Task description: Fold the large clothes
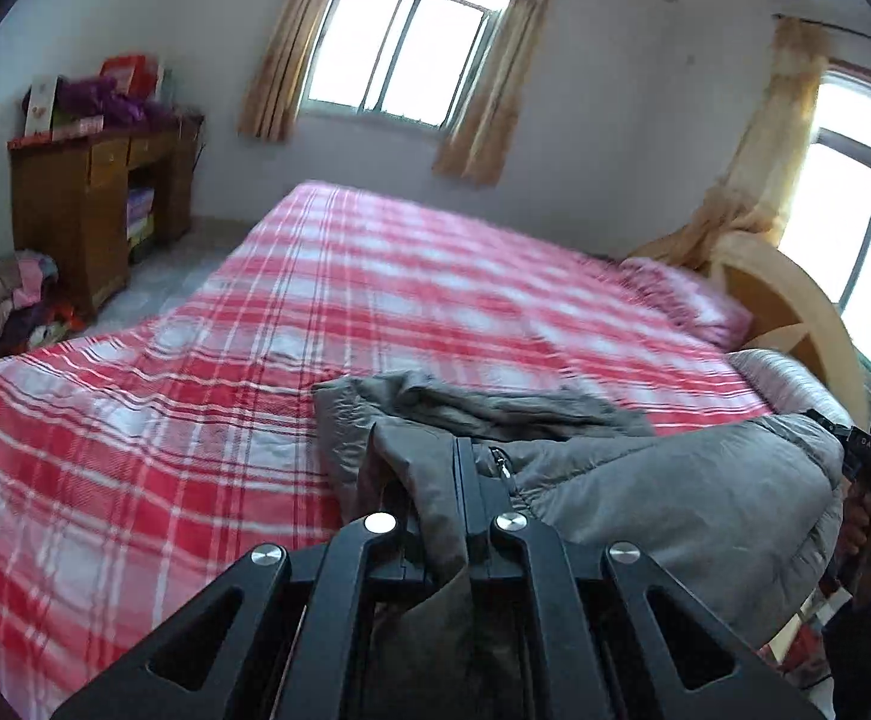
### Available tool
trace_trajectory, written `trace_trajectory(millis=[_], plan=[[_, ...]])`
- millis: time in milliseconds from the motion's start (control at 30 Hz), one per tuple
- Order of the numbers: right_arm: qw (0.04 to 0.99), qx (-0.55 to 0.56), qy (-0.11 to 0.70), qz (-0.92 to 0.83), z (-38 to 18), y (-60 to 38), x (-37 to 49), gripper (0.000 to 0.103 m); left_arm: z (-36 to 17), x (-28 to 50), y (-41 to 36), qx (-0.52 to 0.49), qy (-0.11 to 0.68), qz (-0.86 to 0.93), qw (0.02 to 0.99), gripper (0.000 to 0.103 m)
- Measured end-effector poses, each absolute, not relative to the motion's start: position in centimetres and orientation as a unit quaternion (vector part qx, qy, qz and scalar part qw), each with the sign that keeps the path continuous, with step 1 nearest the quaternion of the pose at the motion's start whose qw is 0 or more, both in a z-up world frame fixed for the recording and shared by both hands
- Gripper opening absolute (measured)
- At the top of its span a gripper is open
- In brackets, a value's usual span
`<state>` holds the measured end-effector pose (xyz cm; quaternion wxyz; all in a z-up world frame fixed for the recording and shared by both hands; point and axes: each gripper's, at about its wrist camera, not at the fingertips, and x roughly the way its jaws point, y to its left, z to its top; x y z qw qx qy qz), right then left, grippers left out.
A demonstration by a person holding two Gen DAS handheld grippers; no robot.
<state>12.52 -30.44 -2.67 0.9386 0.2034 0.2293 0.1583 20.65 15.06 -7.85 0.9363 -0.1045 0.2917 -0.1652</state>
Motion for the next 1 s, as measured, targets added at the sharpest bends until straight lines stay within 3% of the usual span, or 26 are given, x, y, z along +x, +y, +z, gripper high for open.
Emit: trace_trajectory(millis=[333,400,433,467,500,533,733,1000], plan=[[0.928,0.211,0.294,0.093,-9.0,-30.2,26.5,0.010,-12.0,30.5,13.6,-0.073,0.326,-0.070,0.940,0.019],[0.928,0.213,0.294,0.089,-9.8,-30.7,27.4,0.016,-11.7,30.9,14.0,-0.087,0.318,-0.061,0.942,0.025],[0.927,0.213,0.295,0.084,-10.0,-30.9,27.7,0.029,-11.3,31.2,14.2,-0.084,0.306,-0.042,0.947,0.040],[0.926,0.218,0.298,0.075,-10.1,-31.1,28.2,0.063,-11.0,31.1,14.3,-0.078,0.292,-0.018,0.953,0.054],[0.926,0.222,0.298,0.068,-10.3,-31.3,28.6,0.083,-10.4,30.8,14.5,-0.071,0.270,0.007,0.960,0.082],[0.930,0.230,0.283,0.051,-10.2,-31.8,28.7,0.089,-9.9,30.5,14.6,-0.069,0.252,0.017,0.965,0.091],[0.943,0.193,0.269,-0.017,-9.2,-31.3,29.1,0.087,-8.0,28.3,13.3,-0.074,0.183,0.030,0.980,0.091],[0.952,0.061,0.299,0.018,-8.5,-20.2,29.9,0.085,-11.3,31.7,2.3,0.071,0.215,0.019,0.974,0.091]])
